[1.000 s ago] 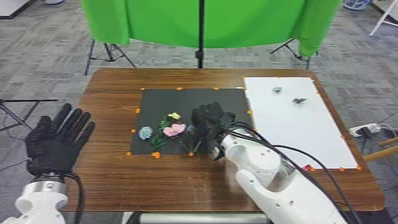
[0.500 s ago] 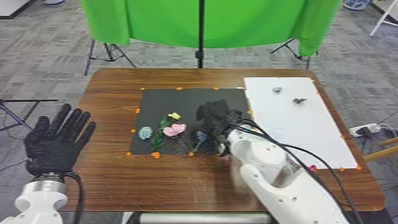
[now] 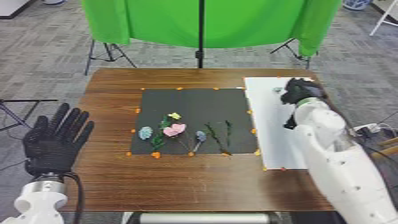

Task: Arrange flowers

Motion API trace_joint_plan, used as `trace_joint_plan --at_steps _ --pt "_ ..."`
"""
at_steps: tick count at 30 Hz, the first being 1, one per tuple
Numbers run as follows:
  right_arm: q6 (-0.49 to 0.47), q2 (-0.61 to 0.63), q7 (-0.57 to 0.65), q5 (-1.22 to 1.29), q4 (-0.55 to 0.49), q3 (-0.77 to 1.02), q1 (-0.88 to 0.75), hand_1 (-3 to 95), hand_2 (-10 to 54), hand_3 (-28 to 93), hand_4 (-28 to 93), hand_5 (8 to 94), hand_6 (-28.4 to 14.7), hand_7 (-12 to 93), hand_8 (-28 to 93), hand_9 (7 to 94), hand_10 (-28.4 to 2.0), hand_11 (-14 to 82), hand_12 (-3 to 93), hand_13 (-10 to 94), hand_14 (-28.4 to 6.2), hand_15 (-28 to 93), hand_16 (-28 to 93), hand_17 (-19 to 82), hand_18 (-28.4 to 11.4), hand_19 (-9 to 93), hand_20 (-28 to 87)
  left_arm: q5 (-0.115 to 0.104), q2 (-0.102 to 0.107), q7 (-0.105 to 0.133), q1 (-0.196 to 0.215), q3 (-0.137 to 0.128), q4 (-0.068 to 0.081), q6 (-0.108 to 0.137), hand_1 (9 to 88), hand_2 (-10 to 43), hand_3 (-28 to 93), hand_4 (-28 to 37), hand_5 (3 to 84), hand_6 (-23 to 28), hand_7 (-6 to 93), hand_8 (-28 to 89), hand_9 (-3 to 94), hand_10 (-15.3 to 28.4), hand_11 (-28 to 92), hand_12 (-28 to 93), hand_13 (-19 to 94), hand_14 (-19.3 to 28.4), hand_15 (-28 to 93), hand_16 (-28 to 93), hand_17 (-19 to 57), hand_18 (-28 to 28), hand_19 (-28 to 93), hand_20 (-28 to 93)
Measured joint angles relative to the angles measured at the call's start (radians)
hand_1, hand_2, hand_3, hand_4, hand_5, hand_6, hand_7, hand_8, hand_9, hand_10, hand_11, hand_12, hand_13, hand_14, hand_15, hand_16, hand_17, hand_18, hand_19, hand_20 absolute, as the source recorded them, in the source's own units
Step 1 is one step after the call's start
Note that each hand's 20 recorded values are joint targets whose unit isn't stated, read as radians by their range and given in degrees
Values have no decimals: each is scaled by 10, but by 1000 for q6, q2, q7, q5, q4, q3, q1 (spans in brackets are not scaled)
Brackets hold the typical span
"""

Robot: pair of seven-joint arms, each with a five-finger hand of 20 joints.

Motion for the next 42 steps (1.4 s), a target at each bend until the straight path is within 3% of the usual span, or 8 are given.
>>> trace_joint_plan --at_steps 10,14,18,22,26,34,38,42 --pt "22 15 -56 -6 171 22 68 539 -95 758 -283 528 26 166 -137 511 -83 86 107 496 -101 155 187 234 -165 645 229 14 1 1 -2 15 1 3 282 85 793 -283 440 81 101 -88 386 138 169 103 320 126 188 -18 -49 132 327 138" --pt "12 -1 -134 -23 204 21 71 607 -95 624 -283 689 38 194 -57 690 -77 106 156 608 -77 209 240 253 -172 691 317 14 3 0 -4 27 1 7 282 85 794 -283 441 81 101 -88 387 139 170 104 320 126 189 -18 -49 132 327 138" --pt "35 -7 -135 -64 206 15 78 630 -95 622 -282 787 29 264 6 843 -88 56 329 688 -52 205 397 274 -176 725 377 13 4 -3 -8 36 2 9 282 86 794 -283 441 81 101 -89 387 138 171 103 320 126 189 -19 -49 132 326 138" --pt "137 -3 -120 -45 198 -8 56 625 -95 638 -283 793 26 261 11 854 -89 54 342 694 -52 203 406 278 -178 733 386 13 6 -5 -10 37 2 9 282 86 794 -283 441 81 101 -89 386 138 171 103 320 125 189 -19 -49 132 327 139" --pt "222 30 -129 -8 81 -27 -23 614 -95 660 -283 795 24 259 11 853 -92 50 342 696 -53 204 410 279 -181 735 389 14 10 -7 -11 34 3 9 282 86 793 -283 441 81 102 -89 387 139 171 103 320 125 190 -19 -49 133 328 139" --pt "211 104 -307 -16 -195 -141 -109 603 -95 682 -283 790 20 263 16 842 -94 49 341 679 -55 206 404 274 -181 736 390 24 12 -12 -11 29 3 10 286 88 795 -283 442 81 103 -89 387 139 171 103 320 125 190 -19 -49 133 329 139" --pt "203 89 -451 -92 -214 -244 -78 605 -95 680 -283 790 20 264 14 836 -95 46 337 676 -56 209 402 273 -182 736 391 34 12 -12 -13 28 3 10 285 87 795 -283 442 81 102 -90 387 138 171 103 320 125 191 -19 -49 133 330 139" --pt "182 38 -469 -95 -175 -330 -24 605 -95 680 -283 790 19 265 12 833 -95 46 333 676 -57 212 399 273 -183 737 393 35 12 -15 -26 32 7 10 289 89 795 -283 442 81 103 -89 387 138 171 103 321 125 191 -19 -49 133 329 138"
